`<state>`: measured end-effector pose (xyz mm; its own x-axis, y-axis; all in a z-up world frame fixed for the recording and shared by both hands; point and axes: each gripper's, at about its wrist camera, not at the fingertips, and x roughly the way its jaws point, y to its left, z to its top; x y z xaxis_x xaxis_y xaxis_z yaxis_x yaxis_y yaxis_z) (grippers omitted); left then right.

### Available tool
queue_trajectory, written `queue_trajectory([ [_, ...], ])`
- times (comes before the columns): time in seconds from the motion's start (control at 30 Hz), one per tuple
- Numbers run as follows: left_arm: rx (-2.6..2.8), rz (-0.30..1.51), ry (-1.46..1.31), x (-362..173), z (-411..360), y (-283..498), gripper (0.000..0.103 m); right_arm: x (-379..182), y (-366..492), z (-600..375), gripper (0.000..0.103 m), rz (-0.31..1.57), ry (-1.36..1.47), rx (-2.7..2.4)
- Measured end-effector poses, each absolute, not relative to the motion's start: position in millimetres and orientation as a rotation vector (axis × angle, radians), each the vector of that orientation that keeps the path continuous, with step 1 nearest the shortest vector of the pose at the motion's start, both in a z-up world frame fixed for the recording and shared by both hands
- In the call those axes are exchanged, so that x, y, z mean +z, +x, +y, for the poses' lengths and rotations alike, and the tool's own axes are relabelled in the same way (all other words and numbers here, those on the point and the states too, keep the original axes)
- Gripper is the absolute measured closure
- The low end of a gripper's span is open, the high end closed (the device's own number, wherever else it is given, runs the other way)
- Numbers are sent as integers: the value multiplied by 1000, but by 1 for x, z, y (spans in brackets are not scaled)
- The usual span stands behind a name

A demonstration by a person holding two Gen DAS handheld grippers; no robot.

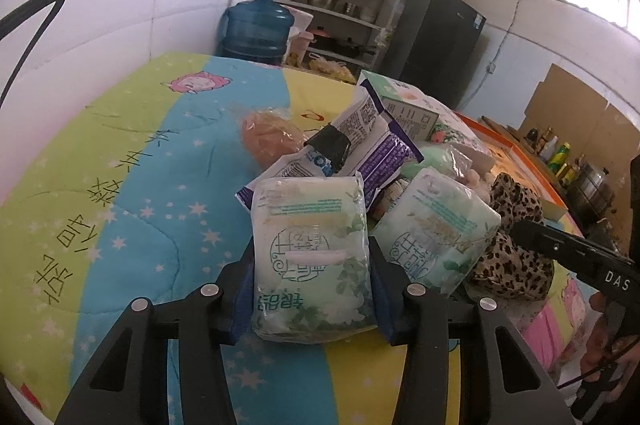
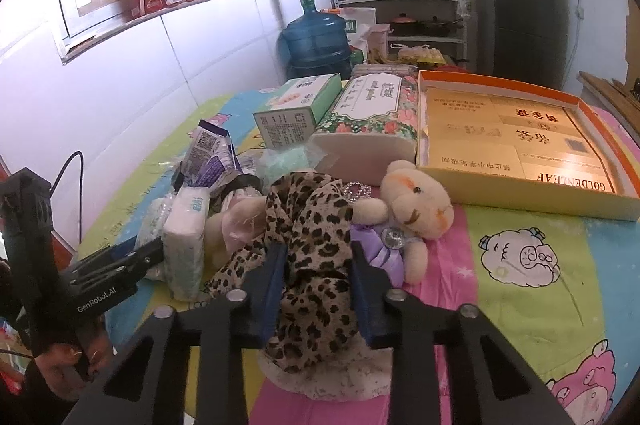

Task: Organize soft objects
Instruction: 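Grasp the green tissue pack with the left gripper while the right grasps the leopard scrunchie, then carry the tissue pack and scrunchie in both grippers over the orange box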

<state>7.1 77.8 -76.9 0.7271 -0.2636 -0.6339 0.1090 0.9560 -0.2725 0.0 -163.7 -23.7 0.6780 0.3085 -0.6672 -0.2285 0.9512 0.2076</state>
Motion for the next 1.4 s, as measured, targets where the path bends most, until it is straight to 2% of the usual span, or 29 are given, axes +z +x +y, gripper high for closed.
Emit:
queue_trajectory([
  [0.07,-195,710,-212,-72,76,3,53,-21,-2,-164,85,753,105,300],
  [0.23,-177,647,-172,-55,73,-9,53,-12,-7,-168,91,712,106,303],
  [0.7,-237,537,-83,-1,37,-15,53,20,-17,-199,91,591,140,289],
  [1.4,-327,529,37,40,-106,40,53,48,-1,-313,91,473,182,115],
])
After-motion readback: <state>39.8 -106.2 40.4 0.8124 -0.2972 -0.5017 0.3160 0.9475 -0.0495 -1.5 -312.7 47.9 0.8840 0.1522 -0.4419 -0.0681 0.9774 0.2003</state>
